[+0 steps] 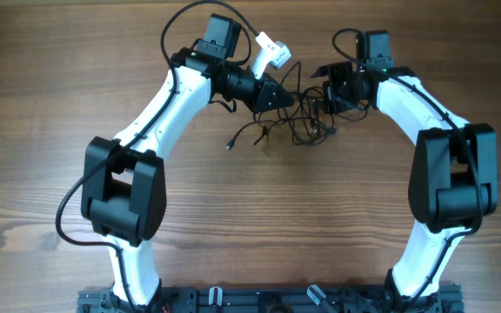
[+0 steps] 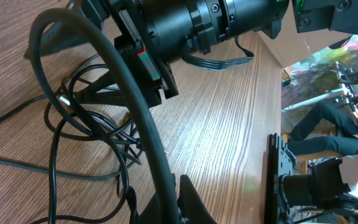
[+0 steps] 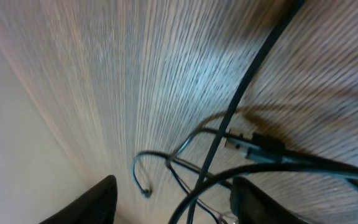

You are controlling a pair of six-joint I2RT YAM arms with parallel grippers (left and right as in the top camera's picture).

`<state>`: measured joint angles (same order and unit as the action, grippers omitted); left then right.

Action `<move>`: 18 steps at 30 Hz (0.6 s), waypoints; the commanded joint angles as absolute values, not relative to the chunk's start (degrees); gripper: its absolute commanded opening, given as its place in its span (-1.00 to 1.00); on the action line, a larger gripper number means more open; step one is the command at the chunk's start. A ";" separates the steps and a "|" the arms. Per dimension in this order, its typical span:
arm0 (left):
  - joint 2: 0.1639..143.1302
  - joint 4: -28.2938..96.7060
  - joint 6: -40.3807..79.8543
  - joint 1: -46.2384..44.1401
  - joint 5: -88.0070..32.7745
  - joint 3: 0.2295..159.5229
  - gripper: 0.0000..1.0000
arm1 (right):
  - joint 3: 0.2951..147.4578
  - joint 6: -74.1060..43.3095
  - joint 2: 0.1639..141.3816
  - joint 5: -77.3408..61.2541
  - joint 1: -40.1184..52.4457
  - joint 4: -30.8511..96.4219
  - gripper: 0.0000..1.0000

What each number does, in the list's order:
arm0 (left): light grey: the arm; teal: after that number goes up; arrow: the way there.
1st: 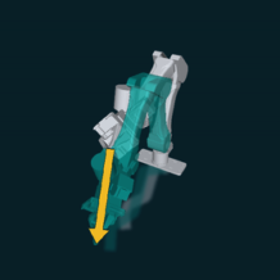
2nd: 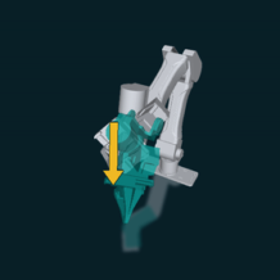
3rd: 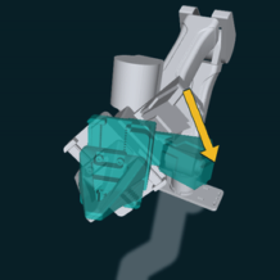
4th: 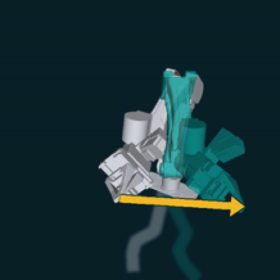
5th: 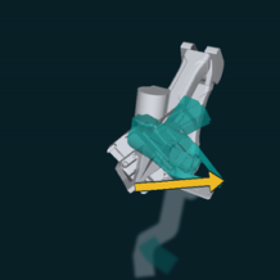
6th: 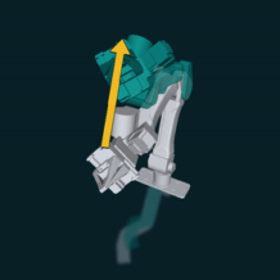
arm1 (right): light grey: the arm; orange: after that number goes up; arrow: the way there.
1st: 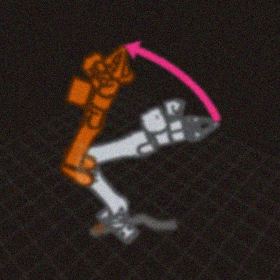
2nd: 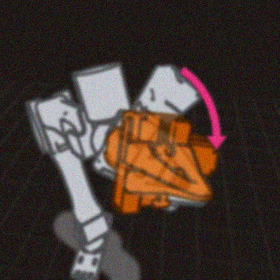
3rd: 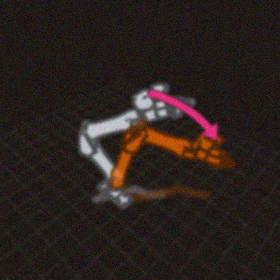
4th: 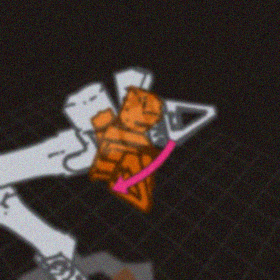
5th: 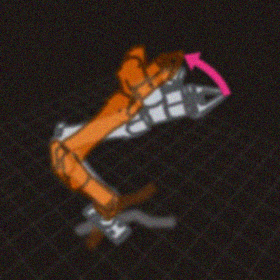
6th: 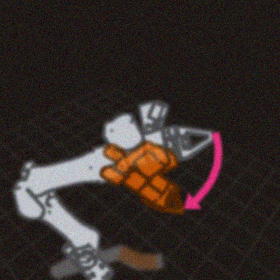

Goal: Untangle cables

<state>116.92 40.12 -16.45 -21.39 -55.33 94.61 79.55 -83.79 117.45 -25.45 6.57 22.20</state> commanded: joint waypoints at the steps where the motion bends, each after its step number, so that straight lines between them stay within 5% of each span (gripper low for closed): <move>1: 117.45 40.16 -17.58 -21.39 -55.44 94.72 -0.92 | 79.79 -87.18 118.74 -22.87 6.52 22.72 0.20; 3: 117.45 40.18 -17.58 -21.39 -55.44 94.72 -0.92 | 79.79 -87.18 118.74 -22.63 6.57 23.64 -0.06; 4: 117.45 40.16 -17.58 -21.39 -55.44 94.72 -0.92 | 79.79 -87.15 118.74 -22.22 6.57 23.79 -0.33; 5: 117.45 40.21 -17.58 -21.39 -55.44 94.72 -0.92 | 79.79 -86.89 118.74 -21.45 6.57 23.70 -0.86; 11: 117.45 41.04 -17.56 -21.37 -54.54 94.72 -0.91 | 79.81 -71.13 117.86 -30.24 4.64 20.34 -0.91; 18: 117.45 41.47 -6.31 -21.37 -38.15 94.72 -0.92 | 79.79 -48.49 109.95 -45.19 -0.32 20.51 -0.92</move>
<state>116.92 41.30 -13.67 -21.39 -48.82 94.61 79.55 -62.61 116.16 -35.73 1.63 20.34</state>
